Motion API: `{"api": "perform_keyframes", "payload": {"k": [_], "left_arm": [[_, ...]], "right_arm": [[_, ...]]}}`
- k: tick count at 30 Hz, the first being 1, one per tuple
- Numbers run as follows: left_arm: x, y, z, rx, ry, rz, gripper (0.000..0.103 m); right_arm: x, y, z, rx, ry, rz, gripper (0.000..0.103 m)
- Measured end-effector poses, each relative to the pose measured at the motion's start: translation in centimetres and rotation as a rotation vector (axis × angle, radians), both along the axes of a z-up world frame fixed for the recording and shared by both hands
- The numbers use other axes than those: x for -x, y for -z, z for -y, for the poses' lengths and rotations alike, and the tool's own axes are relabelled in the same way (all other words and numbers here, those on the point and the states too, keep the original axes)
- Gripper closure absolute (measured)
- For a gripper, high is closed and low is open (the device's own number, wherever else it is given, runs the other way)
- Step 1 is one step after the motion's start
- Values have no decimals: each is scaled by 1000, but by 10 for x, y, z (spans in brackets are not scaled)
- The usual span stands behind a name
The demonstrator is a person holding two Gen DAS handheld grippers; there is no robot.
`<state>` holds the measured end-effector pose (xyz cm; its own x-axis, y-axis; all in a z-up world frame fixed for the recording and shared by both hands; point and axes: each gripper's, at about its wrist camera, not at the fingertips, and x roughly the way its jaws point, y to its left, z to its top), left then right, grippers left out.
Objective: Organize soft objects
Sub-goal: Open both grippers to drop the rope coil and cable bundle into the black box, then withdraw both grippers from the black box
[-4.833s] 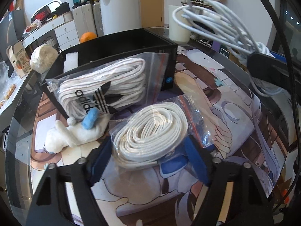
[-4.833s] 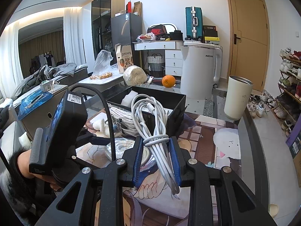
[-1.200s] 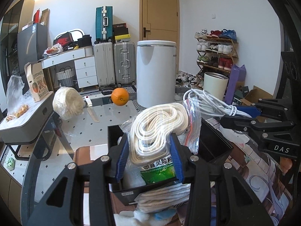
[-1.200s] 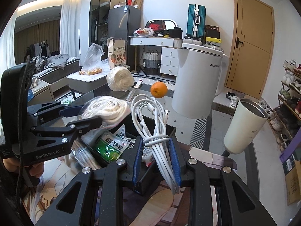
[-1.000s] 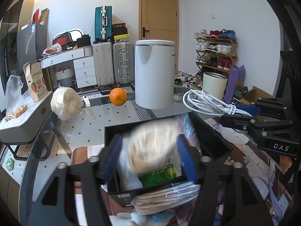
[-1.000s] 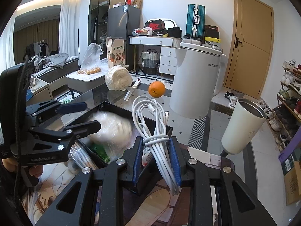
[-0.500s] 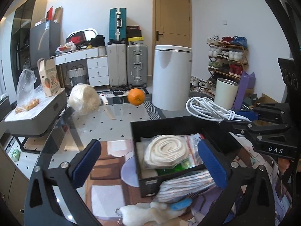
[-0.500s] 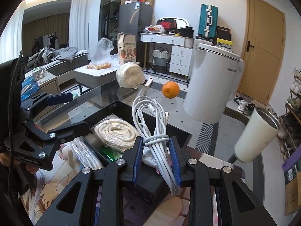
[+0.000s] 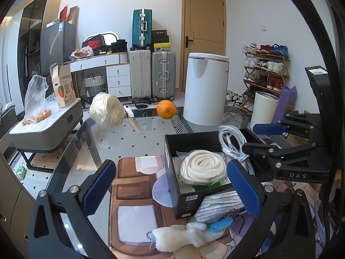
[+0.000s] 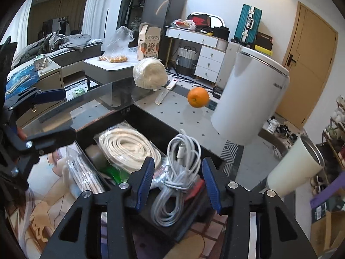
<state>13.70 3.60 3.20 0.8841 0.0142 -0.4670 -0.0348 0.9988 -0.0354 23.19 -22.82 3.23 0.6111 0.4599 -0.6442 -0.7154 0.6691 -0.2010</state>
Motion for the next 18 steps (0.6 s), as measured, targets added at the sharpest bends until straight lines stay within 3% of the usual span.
{"api": "perform_keyframes", "payload": {"k": [3,5,7,18], "left_arm": [[1,0,0,4,4,2,0],[2,1,0,4,6,4,0],[2,1,1,7,9,0,0],[18,2,1,5,-4,14,0]], "right_arm": [[0,0,11,-13,28,-11,51],[0,-1,19,-33,44,-23,41],[4,-3,27,-64,56,-30,22],[31,-2,44,-134,99,-63,9]]}}
